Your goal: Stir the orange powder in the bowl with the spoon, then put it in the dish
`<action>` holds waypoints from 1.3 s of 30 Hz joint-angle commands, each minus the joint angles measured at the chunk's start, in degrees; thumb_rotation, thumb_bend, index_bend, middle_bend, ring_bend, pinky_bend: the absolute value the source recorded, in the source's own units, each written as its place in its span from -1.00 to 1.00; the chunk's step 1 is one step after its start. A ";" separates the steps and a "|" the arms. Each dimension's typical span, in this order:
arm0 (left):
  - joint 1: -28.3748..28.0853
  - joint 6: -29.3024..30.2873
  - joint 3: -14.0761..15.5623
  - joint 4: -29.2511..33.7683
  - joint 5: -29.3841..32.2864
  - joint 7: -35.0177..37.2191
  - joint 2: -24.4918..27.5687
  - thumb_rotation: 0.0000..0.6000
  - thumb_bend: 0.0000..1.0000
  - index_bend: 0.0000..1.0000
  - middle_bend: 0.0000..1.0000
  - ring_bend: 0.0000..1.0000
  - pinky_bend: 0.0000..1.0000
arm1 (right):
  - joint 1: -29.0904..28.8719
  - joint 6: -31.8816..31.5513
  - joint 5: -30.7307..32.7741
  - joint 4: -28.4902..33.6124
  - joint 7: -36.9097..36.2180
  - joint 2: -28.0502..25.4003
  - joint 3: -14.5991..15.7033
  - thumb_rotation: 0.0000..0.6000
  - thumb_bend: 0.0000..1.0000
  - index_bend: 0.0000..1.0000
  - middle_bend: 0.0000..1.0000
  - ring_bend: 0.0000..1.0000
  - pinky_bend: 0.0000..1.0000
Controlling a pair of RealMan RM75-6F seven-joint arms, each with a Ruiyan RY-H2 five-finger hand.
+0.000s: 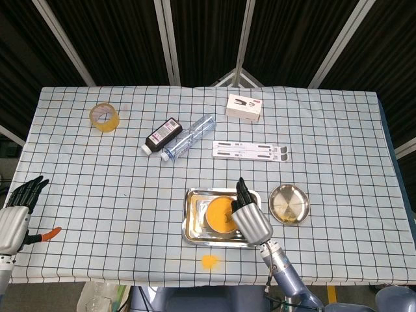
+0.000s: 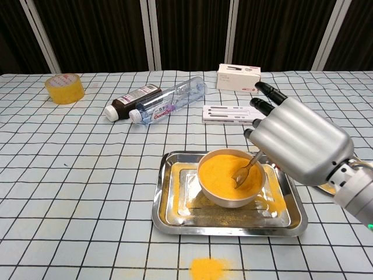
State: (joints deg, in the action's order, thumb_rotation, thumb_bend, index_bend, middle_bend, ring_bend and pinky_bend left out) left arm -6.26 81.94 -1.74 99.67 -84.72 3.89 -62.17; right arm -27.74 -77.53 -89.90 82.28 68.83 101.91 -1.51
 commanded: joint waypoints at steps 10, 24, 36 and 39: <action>-0.04 -0.11 0.00 0.06 0.04 0.11 0.06 1.00 -0.99 -1.00 -1.00 -1.00 -1.00 | -0.26 0.28 -1.43 0.42 0.47 0.38 -1.21 1.00 0.12 0.20 0.02 -0.65 -1.00; -0.02 -0.02 -0.06 0.05 0.12 -0.03 -0.03 1.00 -0.99 -1.00 -1.00 -1.00 -1.00 | -1.92 -0.16 -8.49 -3.45 2.00 -3.69 -1.42 1.00 0.13 0.20 0.02 -0.64 -1.00; -0.04 -0.10 -0.03 0.10 0.13 -0.01 -0.02 1.00 -0.99 -1.00 -1.00 -1.00 -1.00 | -1.43 0.62 -10.15 -5.36 1.15 -3.80 -0.78 1.00 0.13 0.20 0.02 -0.65 -1.00; -0.05 -0.17 0.00 0.12 0.15 0.02 -0.01 1.00 -0.99 -1.00 -1.00 -1.00 -1.00 | -1.43 0.73 -10.71 -5.84 0.95 -3.48 -0.68 1.00 0.13 0.21 0.02 -0.65 -1.00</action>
State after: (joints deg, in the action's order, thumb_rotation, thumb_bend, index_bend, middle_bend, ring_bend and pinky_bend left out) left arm -6.30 81.78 -1.75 99.80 -84.57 3.90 -62.17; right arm -29.16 -76.84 -100.49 76.56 69.85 98.35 -2.23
